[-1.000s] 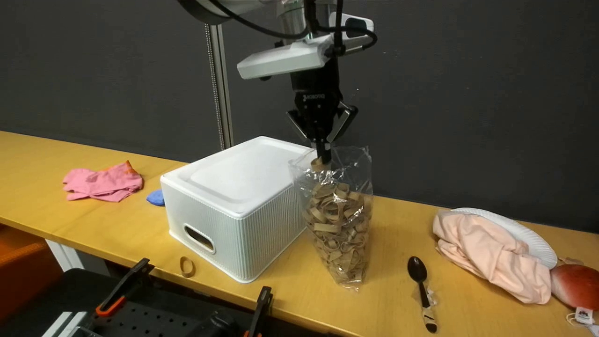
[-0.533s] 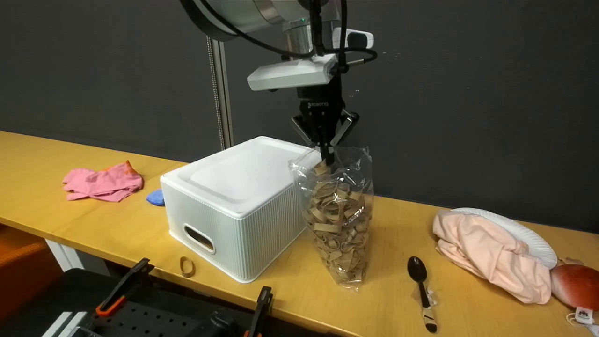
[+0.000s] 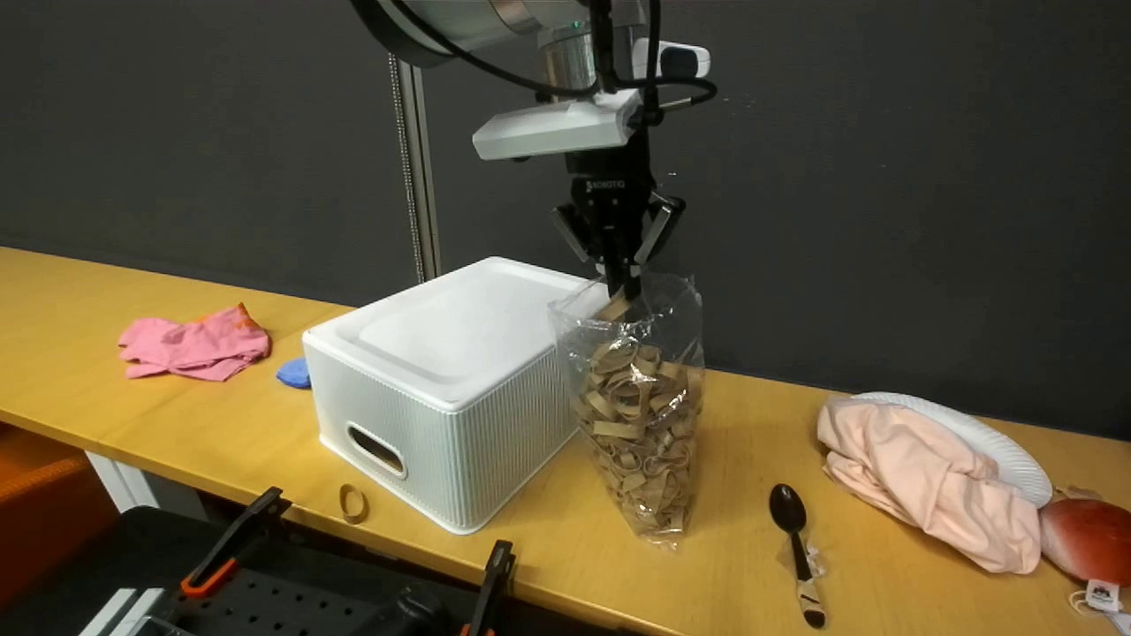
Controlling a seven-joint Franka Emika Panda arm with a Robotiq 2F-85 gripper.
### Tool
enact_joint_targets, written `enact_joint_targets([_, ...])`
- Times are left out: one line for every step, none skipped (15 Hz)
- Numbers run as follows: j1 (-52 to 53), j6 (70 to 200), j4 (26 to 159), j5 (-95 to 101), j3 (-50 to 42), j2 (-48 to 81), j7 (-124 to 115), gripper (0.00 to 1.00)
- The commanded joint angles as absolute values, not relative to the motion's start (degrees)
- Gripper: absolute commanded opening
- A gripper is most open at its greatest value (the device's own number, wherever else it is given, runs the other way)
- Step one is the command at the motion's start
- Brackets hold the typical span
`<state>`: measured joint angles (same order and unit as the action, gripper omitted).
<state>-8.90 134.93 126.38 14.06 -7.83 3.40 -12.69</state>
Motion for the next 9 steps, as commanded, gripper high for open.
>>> enact_joint_targets([-8.6,133.4,126.3,11.8,-8.2,2.3,-11.2,0.48])
enact_joint_targets([-8.6,132.8,126.6,11.5,-8.1,1.8,-11.1,0.55])
enact_joint_targets([-8.5,132.6,127.2,11.5,-8.1,0.8,-11.2,0.63])
enact_joint_targets([-8.4,132.2,127.6,11.6,-8.1,0.0,-11.3,0.7])
enact_joint_targets([-8.4,131.6,127.8,11.4,-8.0,-0.7,-11.3,0.78])
enact_joint_targets([-8.3,131.0,128.0,10.8,-7.9,-1.6,-10.7,0.85])
enact_joint_targets([-8.2,130.4,128.2,9.4,-7.7,-2.5,-9.4,0.92])
enact_joint_targets([-8.0,129.9,128.3,7.7,-7.5,-3.3,-7.9,0.99])
enact_joint_targets([-7.8,129.3,128.4,6.3,-7.3,-3.9,-6.7,1.0])
